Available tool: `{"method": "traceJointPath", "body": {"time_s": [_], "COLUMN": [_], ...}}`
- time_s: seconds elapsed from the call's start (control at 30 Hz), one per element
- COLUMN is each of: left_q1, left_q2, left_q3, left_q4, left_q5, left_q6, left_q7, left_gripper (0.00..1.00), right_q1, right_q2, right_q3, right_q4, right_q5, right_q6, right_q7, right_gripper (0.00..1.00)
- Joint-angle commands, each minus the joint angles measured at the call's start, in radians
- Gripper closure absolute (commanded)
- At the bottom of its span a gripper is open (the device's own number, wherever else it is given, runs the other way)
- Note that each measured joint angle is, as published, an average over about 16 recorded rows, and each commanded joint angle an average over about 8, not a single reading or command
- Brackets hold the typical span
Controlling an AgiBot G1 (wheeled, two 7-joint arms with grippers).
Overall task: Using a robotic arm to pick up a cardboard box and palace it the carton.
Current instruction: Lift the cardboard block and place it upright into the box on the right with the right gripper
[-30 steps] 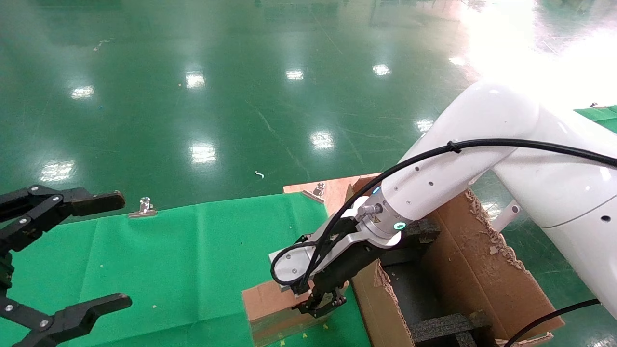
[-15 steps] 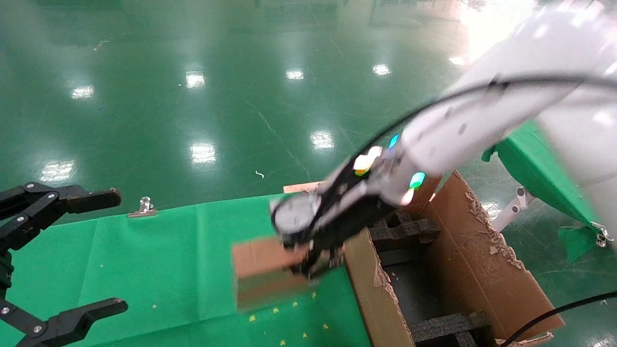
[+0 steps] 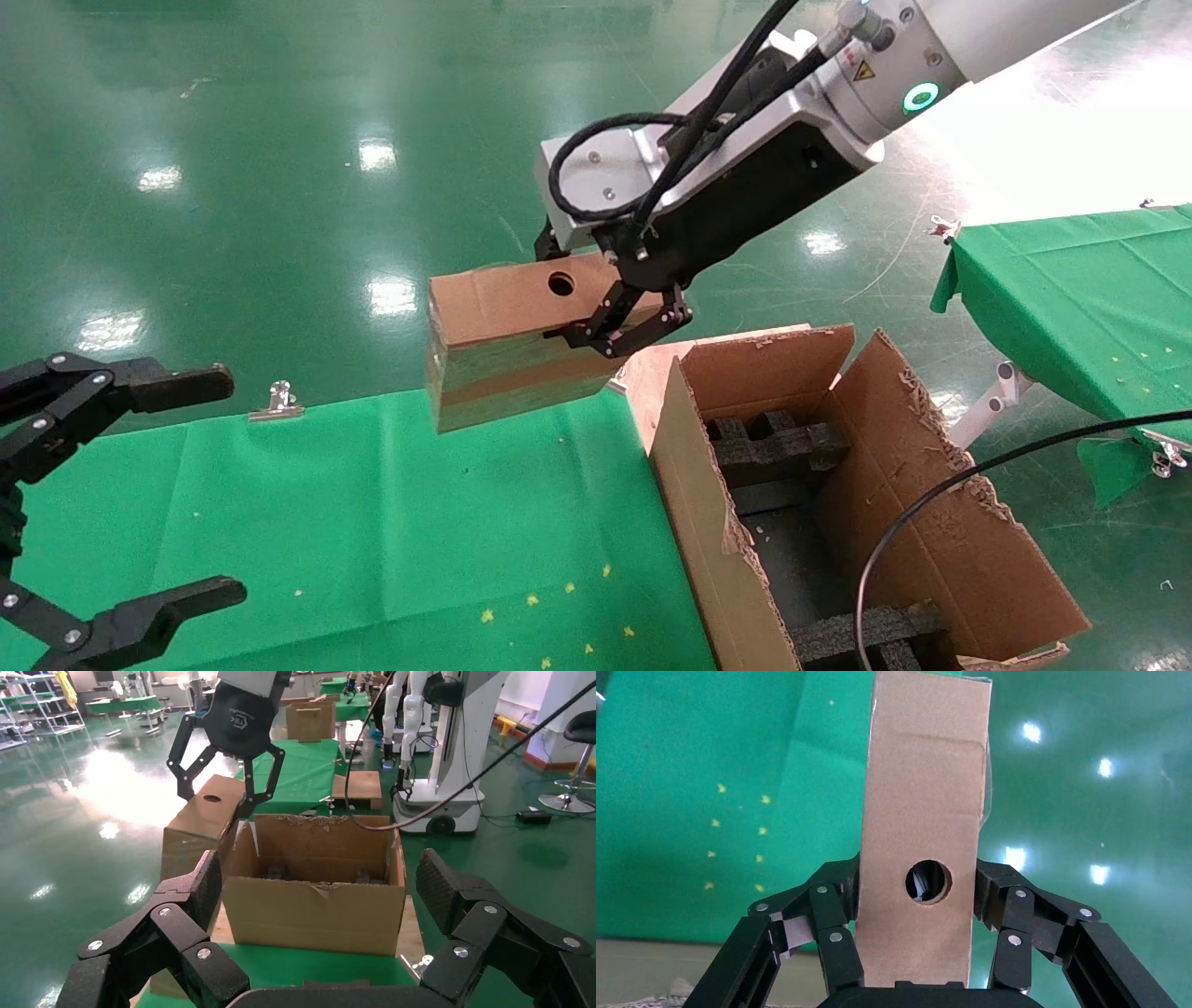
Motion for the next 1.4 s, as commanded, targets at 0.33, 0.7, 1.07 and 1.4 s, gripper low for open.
{"method": "traceJointPath", "body": {"time_s": [0.33, 0.7, 1.07, 1.4], "left_q1": [0.000, 0.000, 0.000, -0.001], "left_q2": [0.000, -0.001, -0.001, -0.001], "left_q3": [0.001, 0.001, 0.002, 0.003], "left_q4": [0.000, 0.000, 0.000, 0.000], "left_q5": [-0.001, -0.001, -0.001, -0.002], "left_q6": [0.000, -0.001, -0.001, -0.001], "left_q7": [0.000, 0.001, 0.001, 0.001], "left_gripper": [0.00, 0.00, 0.00, 0.00], "right_q1": [0.119, 0.277, 0.409, 0.406], "right_q2": [0.052, 0.211, 0.376, 0.485], "right_q3": [-0.156, -0.388, -0.619, -0.716], "right_q4": [-0.091, -0.075, -0.025, -0.044], "right_q5": [0.090, 0.116, 0.118, 0.145], "right_q6": [-0.001, -0.007, 0.001, 0.052], "right_q7": [-0.088, -0.095, -0.055, 0.114], "right_gripper": [1.00, 1.00, 1.00, 1.00]}}
